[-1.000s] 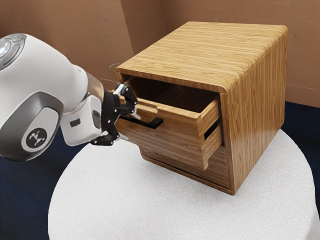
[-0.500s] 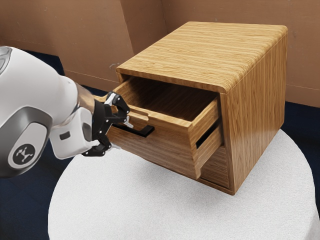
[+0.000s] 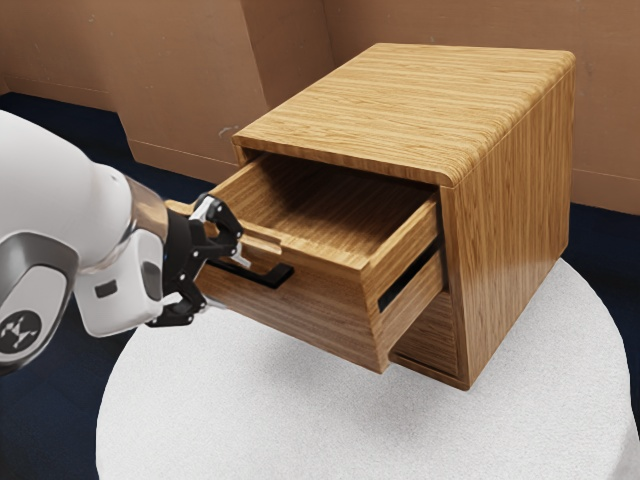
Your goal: Pull the drawer handle with one arm to open the drawer
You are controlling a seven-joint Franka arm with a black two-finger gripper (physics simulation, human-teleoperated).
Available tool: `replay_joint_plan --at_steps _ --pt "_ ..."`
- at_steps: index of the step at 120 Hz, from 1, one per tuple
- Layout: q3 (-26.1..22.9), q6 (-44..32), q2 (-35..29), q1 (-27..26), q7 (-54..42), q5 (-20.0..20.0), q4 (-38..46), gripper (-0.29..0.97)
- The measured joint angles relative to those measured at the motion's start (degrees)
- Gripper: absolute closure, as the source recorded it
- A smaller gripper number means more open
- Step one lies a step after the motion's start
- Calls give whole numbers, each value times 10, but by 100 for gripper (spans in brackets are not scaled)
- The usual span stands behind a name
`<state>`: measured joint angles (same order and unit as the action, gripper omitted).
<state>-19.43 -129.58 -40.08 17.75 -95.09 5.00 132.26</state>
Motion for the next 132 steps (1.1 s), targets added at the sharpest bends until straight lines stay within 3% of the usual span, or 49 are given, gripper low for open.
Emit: replay_joint_plan --at_steps 132 --pt "2 10 -32 -1 4 1 12 32"
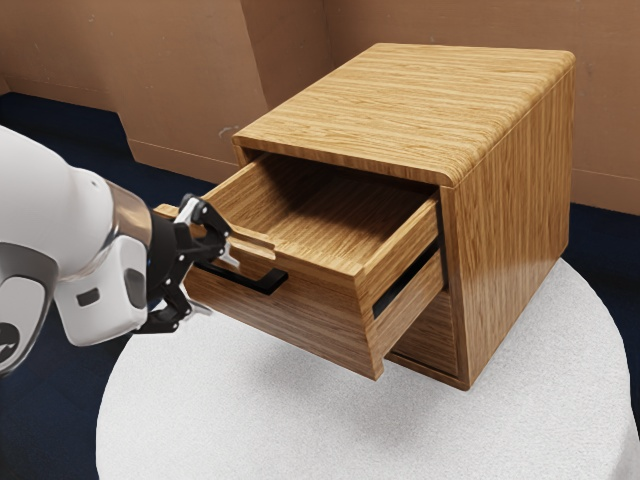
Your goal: Pull the drawer handle with one arm to open the drawer
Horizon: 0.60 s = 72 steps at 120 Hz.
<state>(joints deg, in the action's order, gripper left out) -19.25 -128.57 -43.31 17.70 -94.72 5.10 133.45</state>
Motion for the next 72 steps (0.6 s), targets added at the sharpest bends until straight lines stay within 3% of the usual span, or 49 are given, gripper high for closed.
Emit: replay_joint_plan --at_steps 30,43,47,57,72 --pt "-3 7 -54 -6 1 0 -11 32" --pt "-13 80 -51 -9 31 -1 -143 25" --pt "-34 120 -10 -2 59 -1 -212 22" --pt "-104 211 161 21 164 -3 -385 15" --pt "-151 291 365 31 332 -5 -492 9"
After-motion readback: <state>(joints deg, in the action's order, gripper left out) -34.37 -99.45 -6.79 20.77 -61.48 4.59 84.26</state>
